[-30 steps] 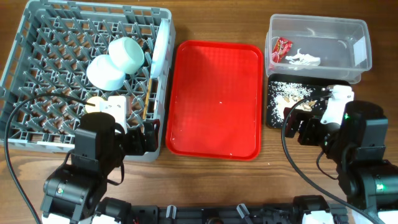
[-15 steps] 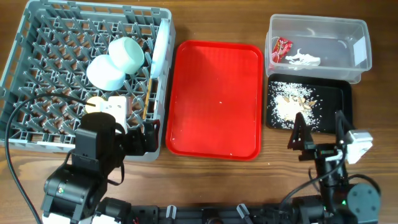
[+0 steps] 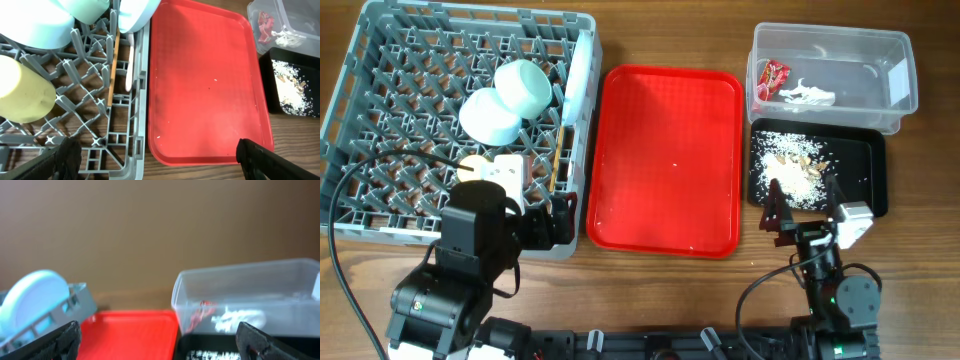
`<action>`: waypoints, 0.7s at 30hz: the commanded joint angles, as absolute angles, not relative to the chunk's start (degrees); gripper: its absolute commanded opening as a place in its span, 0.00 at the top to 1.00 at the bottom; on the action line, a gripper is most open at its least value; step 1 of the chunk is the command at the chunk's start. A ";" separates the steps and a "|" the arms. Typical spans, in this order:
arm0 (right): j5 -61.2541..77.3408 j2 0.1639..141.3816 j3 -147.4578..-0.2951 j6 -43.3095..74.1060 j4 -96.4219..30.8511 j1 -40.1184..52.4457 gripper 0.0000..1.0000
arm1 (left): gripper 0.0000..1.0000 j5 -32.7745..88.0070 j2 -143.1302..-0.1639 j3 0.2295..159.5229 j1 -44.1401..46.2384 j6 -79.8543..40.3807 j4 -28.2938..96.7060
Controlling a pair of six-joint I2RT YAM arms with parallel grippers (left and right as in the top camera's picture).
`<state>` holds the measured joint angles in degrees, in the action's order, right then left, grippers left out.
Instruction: Sort waste into correct bins and load items into the dishwasher rack
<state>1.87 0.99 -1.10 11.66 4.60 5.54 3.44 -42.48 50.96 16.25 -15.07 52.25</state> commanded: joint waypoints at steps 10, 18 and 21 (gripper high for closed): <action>6.02 0.21 -0.30 7.64 0.34 5.82 0.00 | 0.00 3.14 -42.44 50.83 16.51 -13.91 52.12; 6.02 0.21 -0.30 7.64 0.34 5.82 0.00 | 0.00 3.14 -42.44 50.83 16.51 -13.91 52.12; 6.02 0.21 -0.30 7.64 0.34 5.82 0.00 | 0.00 3.14 -42.44 50.83 16.51 -13.91 52.12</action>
